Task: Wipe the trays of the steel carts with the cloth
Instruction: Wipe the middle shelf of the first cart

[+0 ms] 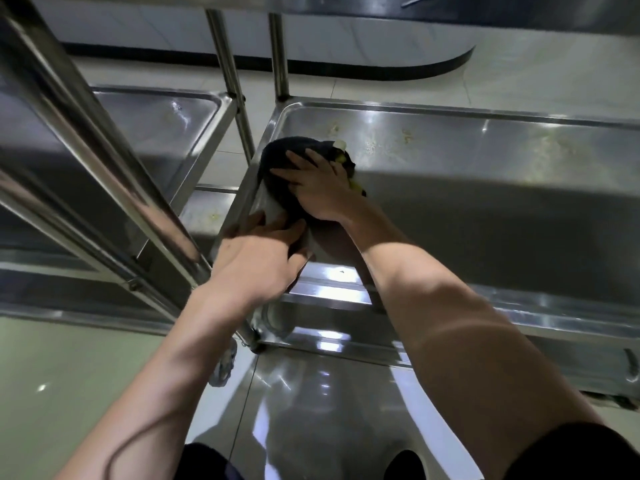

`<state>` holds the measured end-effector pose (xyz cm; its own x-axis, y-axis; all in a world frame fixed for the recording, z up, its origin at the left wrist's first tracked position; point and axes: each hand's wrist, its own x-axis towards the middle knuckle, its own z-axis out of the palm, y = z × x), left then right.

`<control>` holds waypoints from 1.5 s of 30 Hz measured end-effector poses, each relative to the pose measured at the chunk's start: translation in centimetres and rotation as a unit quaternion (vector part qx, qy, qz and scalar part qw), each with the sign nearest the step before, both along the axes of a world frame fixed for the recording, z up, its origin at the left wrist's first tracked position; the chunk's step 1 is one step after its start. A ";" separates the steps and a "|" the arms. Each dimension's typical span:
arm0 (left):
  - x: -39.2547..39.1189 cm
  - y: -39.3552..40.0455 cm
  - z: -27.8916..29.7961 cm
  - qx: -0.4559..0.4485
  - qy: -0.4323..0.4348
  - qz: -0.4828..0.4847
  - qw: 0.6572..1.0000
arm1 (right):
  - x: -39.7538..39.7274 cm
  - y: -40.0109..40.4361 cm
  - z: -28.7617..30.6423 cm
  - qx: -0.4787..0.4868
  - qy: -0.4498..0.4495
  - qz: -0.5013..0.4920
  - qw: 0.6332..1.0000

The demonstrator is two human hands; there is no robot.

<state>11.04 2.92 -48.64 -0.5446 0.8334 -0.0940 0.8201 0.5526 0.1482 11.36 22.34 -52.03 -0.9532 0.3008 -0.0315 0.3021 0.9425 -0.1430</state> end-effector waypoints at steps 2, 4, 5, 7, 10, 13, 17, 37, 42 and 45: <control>0.0 -0.1 -0.2 0.006 0.006 -0.008 1.000 | -0.1 -0.3 0.0 -0.015 0.027 0.000 1.000; 0.0 0.1 -0.2 0.016 0.003 -0.008 1.000 | 0.3 -0.3 0.2 -0.046 0.048 -0.019 0.998; 0.1 0.1 -0.2 0.020 0.005 -0.008 1.000 | 0.7 -0.3 0.2 -0.049 0.054 -0.023 0.997; 0.4 0.3 -0.1 0.007 0.013 -0.014 1.000 | 1.8 0.3 0.2 -0.040 0.059 -0.030 0.997; 1.0 0.9 0.0 0.000 0.008 -0.005 1.000 | 4.9 2.4 -0.1 -0.039 0.066 -0.078 0.994; 2.2 2.4 0.4 -0.006 0.003 0.005 1.000 | 9.0 5.4 -0.5 -0.024 0.050 -0.139 0.989; 5.5 6.9 1.1 0.008 -0.013 -0.102 0.995 | 15.1 8.3 -1.0 -0.019 0.058 -0.204 0.977; 11.6 8.9 -0.1 0.066 -0.045 -0.130 0.988 | 29.0 4.9 -0.4 -0.020 0.037 -0.362 0.931; 15.6 7.5 -0.9 0.098 -0.047 -0.189 0.976 | 31.2 0.6 0.3 -0.029 0.031 -0.334 0.941; 15.2 7.1 -1.6 0.118 -0.046 -0.186 0.974 | 31.9 -1.2 0.8 -0.011 0.021 -0.335 0.942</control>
<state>26.24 9.98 -50.28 -0.2000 0.9756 0.0903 0.9339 0.1619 0.3186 43.23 21.13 -51.25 -0.5503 0.8349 -0.0110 0.8215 0.5391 -0.1859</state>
